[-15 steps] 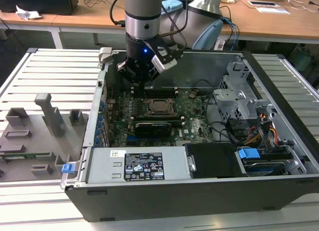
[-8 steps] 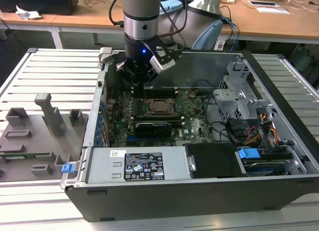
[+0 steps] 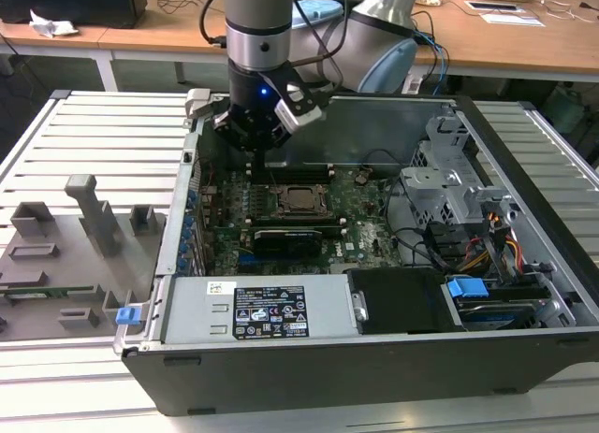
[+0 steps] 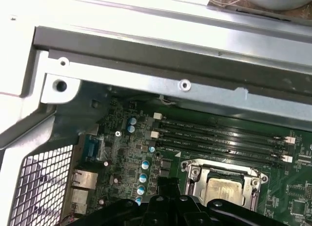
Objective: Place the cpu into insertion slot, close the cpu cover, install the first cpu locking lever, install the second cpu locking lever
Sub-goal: 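Install the first cpu locking lever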
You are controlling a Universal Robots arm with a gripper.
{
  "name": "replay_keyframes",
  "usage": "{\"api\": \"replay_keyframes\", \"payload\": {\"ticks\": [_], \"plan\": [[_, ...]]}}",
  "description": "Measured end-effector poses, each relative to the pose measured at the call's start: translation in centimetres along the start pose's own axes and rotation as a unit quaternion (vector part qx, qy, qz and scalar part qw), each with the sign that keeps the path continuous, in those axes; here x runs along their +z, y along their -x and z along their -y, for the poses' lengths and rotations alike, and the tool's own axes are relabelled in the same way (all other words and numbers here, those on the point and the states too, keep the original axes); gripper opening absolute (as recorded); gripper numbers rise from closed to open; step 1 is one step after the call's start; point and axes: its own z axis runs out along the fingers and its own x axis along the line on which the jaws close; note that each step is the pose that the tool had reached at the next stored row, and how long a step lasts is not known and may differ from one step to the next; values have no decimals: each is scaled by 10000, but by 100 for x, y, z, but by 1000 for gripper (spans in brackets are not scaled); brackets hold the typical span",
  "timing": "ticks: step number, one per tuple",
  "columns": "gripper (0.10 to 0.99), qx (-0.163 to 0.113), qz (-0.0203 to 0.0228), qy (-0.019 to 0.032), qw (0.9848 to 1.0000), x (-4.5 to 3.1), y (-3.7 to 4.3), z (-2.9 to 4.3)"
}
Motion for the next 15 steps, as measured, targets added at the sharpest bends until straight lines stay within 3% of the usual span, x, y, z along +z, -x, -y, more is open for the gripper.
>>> {"api": "replay_keyframes", "payload": {"ticks": [6,15], "plan": [[106,3,0,0,10000,10,16,-86],[106,5,1,0,10000,20,92,-73]]}}
